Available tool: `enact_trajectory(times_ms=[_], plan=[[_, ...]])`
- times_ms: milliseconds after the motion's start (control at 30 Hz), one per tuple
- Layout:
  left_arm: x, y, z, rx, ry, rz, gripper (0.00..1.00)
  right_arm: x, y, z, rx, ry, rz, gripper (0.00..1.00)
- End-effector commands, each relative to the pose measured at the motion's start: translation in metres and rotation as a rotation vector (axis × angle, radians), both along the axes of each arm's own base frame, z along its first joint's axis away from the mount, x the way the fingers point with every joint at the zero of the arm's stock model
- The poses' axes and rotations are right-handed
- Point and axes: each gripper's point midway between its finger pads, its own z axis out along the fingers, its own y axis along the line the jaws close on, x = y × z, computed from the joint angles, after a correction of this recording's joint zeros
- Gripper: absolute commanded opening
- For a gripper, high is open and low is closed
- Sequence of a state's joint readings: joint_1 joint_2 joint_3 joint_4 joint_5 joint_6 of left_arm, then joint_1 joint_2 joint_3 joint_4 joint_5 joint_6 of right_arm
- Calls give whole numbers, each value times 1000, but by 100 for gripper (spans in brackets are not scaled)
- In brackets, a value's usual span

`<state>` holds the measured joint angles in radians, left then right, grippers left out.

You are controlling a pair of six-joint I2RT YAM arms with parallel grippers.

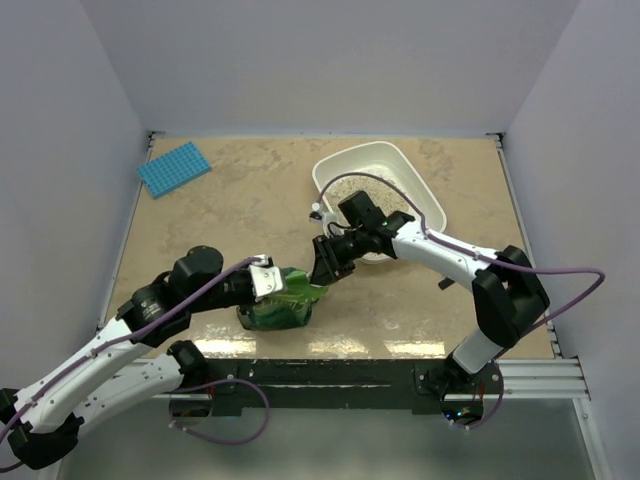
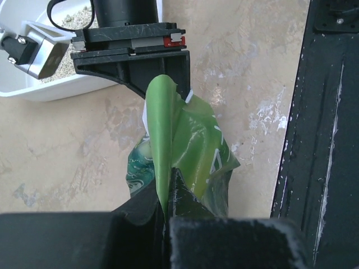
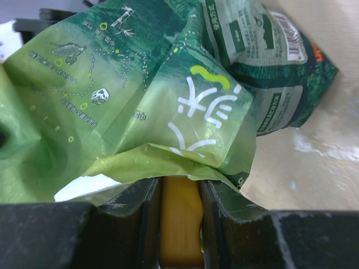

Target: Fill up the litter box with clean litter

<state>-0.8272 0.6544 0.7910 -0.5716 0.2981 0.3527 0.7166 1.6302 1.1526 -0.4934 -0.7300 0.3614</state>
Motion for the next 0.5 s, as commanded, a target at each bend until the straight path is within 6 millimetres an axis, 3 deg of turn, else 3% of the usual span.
enact_trajectory(times_ms=[0,100,267,467], plan=[[1,-10,9,-16,-59,-36,0,-31,7,-43,81,127,38,0],[10,-13,-6,37,-43,-11,0,-33,16,-45,191,145,-9,0],[24,-23,-20,118,-36,14,0,-36,20,-24,328,140,-55,0],[34,-24,-8,111,-106,43,0,-42,15,-3,403,128,-87,0]])
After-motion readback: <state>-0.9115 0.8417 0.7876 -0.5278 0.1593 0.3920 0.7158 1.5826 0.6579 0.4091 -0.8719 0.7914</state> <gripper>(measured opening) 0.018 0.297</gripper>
